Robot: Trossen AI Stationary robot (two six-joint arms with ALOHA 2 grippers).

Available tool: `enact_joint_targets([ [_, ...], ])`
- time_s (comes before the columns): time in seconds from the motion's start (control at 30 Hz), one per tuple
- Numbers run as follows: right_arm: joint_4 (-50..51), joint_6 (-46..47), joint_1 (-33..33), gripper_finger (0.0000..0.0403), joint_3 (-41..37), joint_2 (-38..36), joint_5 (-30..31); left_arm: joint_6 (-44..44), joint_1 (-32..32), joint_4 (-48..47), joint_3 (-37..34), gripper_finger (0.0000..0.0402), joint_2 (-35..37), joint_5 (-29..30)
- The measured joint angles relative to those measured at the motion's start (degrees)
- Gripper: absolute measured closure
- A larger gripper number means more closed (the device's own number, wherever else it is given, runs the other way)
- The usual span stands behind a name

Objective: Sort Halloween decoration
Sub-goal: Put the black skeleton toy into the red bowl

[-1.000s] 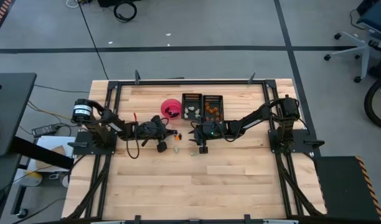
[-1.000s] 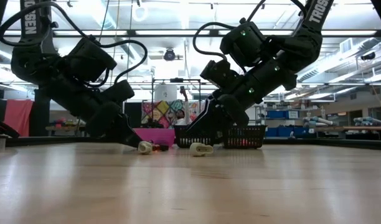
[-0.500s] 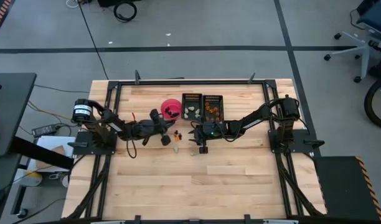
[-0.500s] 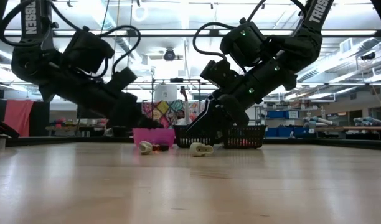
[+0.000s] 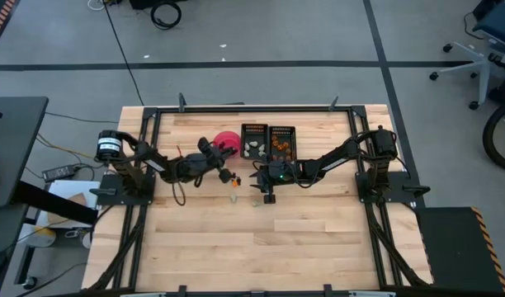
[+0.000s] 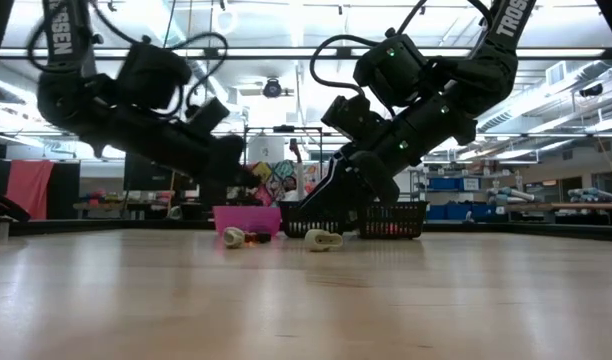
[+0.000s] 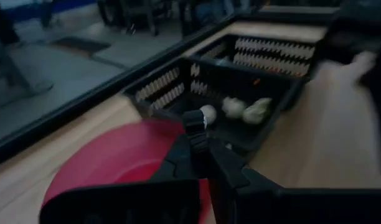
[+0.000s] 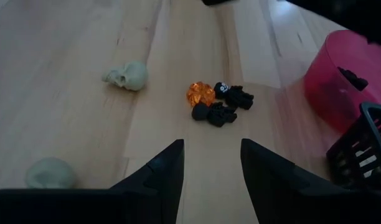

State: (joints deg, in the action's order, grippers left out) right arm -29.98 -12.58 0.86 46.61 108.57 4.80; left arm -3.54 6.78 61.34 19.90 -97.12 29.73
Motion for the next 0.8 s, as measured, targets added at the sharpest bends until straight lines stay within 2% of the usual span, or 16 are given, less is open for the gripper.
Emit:
enact_joint_targets([
  [0.2,0.0,0.1,0.0,0.0241,0.0,0.0,-0.4,-2.4,2.6,-12.6,4.5,0.0362,0.0,0.1],
  [0.47,0.0,0.4,0.0,0.0241,0.0,0.0,-1.3,-1.8,2.6,-14.8,5.4,0.0303,0.2,0.1],
  [0.6,0.0,0.4,0.0,0.024,0.0,0.0,-1.4,1.1,1.5,-15.0,5.4,0.0295,2.0,0.1],
  [0.8,0.6,0.4,-0.1,0.024,0.0,0.0,-1.4,11.8,-4.4,-15.8,5.4,0.0296,4.7,0.0],
])
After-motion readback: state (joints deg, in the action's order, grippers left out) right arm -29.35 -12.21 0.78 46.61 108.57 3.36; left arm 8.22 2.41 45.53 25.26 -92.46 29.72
